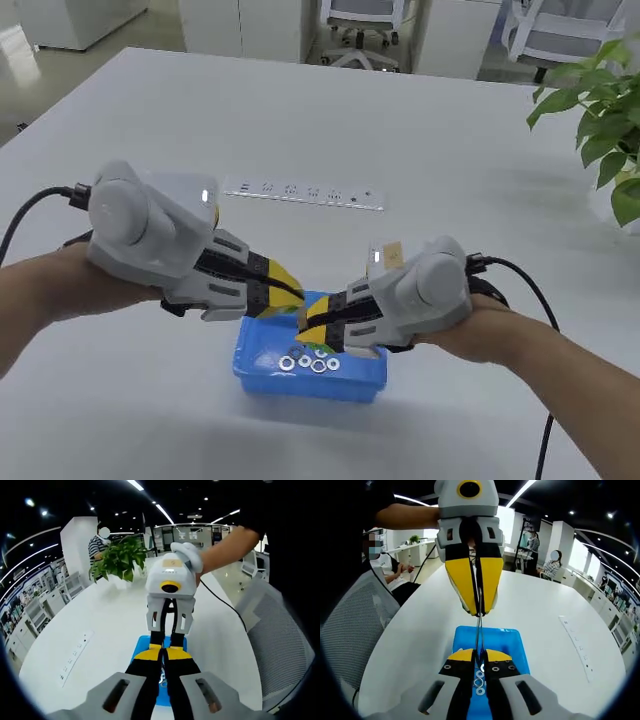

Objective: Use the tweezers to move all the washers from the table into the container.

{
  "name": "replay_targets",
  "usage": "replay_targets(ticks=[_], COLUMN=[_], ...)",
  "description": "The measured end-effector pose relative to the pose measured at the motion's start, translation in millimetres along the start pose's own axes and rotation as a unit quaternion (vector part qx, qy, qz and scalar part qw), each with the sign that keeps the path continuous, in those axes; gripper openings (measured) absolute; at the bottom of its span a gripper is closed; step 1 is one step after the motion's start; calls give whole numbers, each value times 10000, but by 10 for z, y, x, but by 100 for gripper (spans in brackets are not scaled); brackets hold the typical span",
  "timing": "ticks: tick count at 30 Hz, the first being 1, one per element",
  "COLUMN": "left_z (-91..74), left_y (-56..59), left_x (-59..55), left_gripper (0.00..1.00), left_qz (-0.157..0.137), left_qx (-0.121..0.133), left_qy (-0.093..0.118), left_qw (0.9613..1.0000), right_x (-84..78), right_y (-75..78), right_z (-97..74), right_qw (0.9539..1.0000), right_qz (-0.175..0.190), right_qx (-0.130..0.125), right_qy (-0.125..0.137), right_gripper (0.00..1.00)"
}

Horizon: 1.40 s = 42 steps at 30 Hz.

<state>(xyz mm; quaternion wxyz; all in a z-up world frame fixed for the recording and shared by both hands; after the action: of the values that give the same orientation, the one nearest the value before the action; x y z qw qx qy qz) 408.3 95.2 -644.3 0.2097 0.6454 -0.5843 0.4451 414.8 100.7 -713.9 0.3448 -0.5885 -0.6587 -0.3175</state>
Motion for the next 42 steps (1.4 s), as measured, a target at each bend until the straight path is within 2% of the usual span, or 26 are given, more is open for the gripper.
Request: replay_targets(ticks=[12, 20, 27, 33, 42], left_z=[-92, -126, -143, -140, -84], left_y=[207, 378, 540, 695, 846], left_x=[167, 161, 64, -107, -343], left_gripper=[5, 5, 5, 5, 5], left_qz=[205, 261, 235, 196, 107], left_qx=[-225, -345, -407, -479, -488], left_qy=[-6, -71, -182, -371, -580], left_qw=[9995, 9990, 9987, 9980, 9971], right_x=[73, 40, -30, -113, -252], right_y=[-211, -373, -515, -639, -764], right_z=[-168, -226, -251, -222, -150], right_qw=[9999, 9998, 9994, 9991, 9983], right_qz=[-52, -109, -172, -155, -116], right_qx=[-138, -114, -108, -65, -45], right_qy=[2, -127, -294, -401, -569], right_gripper=[7, 7, 7, 7, 7])
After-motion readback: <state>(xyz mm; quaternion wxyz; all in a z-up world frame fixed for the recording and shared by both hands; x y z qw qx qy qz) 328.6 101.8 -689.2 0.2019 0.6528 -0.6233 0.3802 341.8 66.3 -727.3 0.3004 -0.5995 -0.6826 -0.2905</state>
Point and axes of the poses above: the centre of the closed fingertips' face, and the gripper's own axes: z roughly forward along the fingers, y roughly to its right, x roughly out of its top, the point moved 1 cm from there along -z, roughly backward along the fingers, and after that the axes turned 8 degrees about z, right-handed, at the moved point
